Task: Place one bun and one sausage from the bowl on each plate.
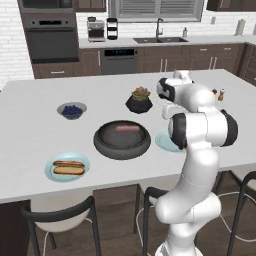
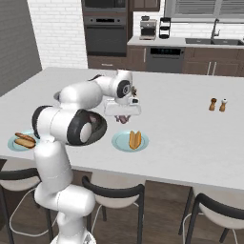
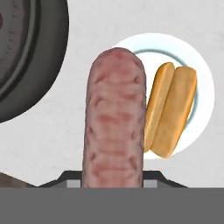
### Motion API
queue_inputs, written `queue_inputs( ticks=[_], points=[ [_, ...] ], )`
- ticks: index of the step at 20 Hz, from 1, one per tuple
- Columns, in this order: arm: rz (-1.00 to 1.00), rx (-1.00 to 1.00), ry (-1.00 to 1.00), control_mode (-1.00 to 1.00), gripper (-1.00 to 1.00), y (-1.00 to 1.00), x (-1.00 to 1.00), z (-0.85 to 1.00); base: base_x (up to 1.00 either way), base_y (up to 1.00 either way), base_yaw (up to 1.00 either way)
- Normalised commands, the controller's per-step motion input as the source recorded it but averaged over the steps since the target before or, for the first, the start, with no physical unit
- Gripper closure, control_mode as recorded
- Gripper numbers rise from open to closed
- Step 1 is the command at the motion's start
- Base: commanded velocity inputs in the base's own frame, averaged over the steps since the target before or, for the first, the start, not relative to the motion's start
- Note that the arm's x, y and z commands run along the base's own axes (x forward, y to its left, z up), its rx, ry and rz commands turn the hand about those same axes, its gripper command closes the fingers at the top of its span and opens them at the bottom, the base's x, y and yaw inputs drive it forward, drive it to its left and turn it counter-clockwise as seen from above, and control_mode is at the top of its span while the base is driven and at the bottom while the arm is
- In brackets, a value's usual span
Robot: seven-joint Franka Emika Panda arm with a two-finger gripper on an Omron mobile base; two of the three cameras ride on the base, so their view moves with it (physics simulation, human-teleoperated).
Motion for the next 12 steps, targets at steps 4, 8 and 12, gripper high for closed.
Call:
queue_inputs(
  ticks=[4, 8, 12],
  points=[
    [0.0, 0.0, -0.04, -1.0, 1.0, 0.12, 0.41, -0.63, 0.0, 0.0, 0.0],
    [0.0, 0.0, 0.0, -1.0, 1.0, 0.0, 0.65, -0.86, 0.0, 0.0, 0.0],
    [0.0, 0.0, 0.0, -1.0, 1.0, -0.01, 0.31, -0.19, 0.0, 0.0, 0.0]
  ],
)
